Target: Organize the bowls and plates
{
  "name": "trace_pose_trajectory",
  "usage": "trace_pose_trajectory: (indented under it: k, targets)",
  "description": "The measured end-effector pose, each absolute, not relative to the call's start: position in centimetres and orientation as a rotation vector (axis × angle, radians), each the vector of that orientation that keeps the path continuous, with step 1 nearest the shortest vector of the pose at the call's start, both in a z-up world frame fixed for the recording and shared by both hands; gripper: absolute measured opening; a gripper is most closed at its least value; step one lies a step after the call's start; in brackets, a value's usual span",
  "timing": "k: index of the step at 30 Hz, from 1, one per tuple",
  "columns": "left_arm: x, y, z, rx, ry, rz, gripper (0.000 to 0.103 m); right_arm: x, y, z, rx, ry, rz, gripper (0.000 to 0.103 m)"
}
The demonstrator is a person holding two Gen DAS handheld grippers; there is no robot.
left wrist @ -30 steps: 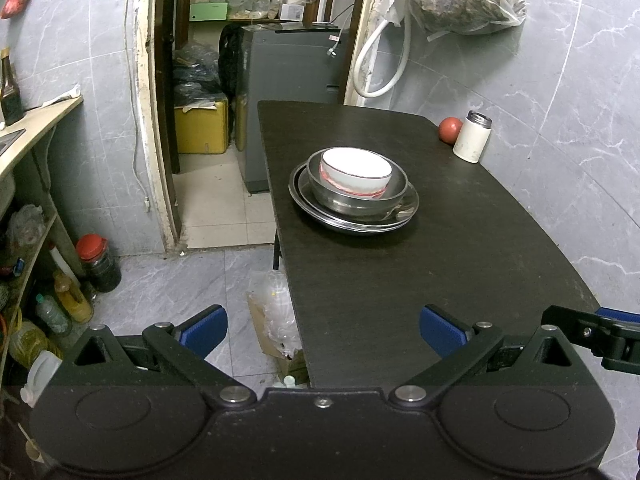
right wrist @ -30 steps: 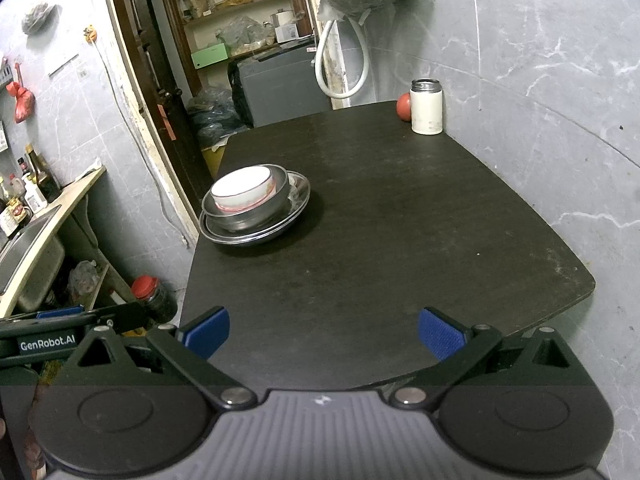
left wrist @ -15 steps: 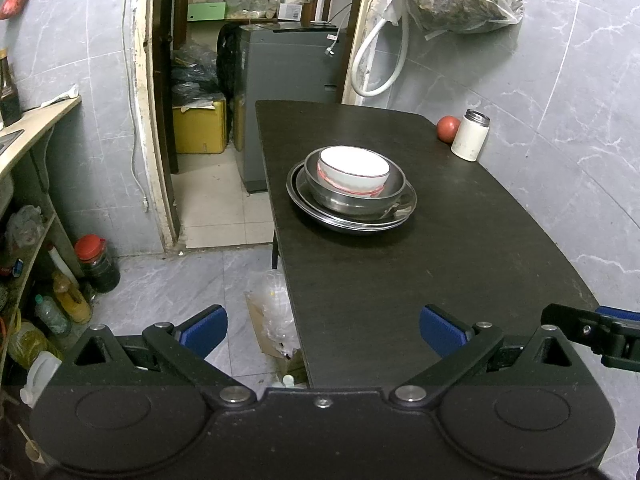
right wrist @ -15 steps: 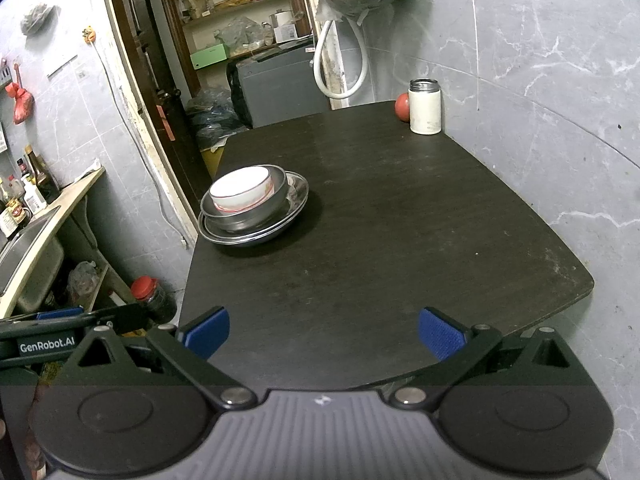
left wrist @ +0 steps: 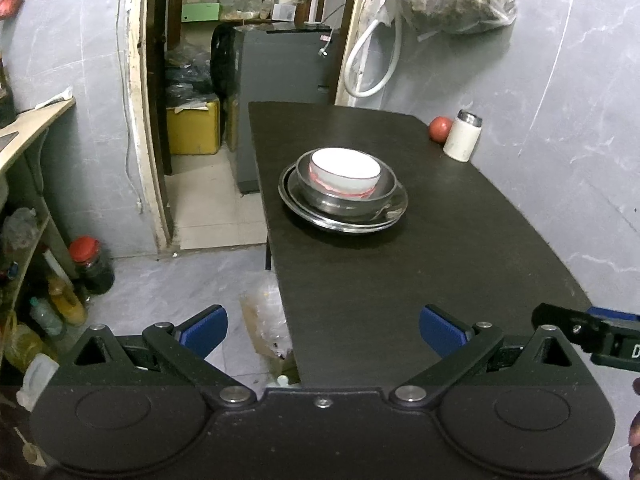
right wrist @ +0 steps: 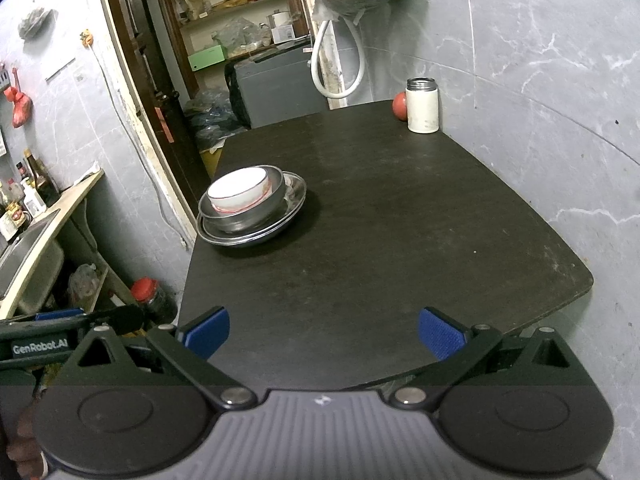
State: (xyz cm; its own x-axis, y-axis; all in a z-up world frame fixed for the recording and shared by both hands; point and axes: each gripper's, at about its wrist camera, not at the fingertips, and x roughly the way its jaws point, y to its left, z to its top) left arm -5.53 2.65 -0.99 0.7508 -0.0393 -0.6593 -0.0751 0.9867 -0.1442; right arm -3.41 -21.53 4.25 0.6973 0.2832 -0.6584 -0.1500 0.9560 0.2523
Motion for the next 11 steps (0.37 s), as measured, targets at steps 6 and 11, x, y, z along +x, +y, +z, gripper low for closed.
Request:
trace_pose_trajectory:
  k: [6, 11]
  targets:
    - [-5.61, 2.84, -0.83, -0.173, 0.712, 0.019, 0.102, -3.43, -21.58, 4.20, 0.186, 0.763, 0.242, 0.103]
    - [-5.56, 2.71, -0.87, -0.168, 0.715, 0.015, 0.102, -3.37, -21.71, 4.01, 0.193, 0.769, 0.238, 0.103]
